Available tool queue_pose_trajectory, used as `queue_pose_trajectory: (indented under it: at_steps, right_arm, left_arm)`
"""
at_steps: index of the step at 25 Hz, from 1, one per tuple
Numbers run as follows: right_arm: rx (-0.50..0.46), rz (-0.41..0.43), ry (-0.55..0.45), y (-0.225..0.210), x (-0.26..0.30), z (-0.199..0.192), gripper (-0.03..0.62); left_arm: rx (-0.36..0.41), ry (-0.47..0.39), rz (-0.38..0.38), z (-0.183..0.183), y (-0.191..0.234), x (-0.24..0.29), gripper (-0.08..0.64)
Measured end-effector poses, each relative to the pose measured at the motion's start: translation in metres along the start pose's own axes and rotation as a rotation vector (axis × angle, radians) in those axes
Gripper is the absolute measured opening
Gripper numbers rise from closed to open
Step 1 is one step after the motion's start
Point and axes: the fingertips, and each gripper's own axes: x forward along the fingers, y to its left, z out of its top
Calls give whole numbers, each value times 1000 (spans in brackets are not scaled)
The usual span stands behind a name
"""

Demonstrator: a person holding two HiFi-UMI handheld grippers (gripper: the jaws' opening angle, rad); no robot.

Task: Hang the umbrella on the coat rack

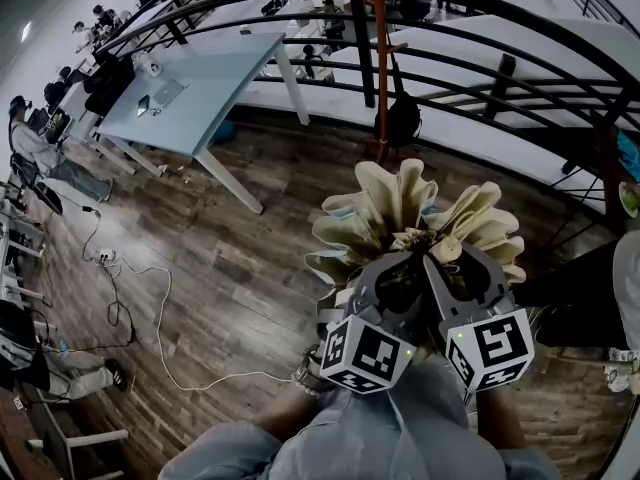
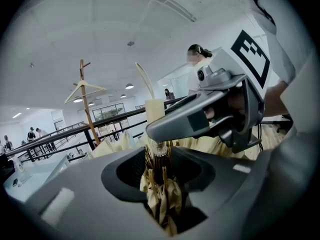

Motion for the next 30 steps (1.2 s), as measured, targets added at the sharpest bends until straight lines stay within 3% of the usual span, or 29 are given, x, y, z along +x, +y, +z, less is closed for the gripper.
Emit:
queue_pose_trajectory:
  at_steps: [8,16,30]
  right_arm:
    - [23,-9,-1,-15,-14,-5,132]
    - [28,-32,0,-18,-21,-7,132]
    - [38,-44,17,-45,5,-8,132]
  left_arm:
    - [1,-8,-12,12,-15,7,154]
    - [8,-31,-31,17,-21,11,67]
    - [-34,-40,-43,13,4,40,18]
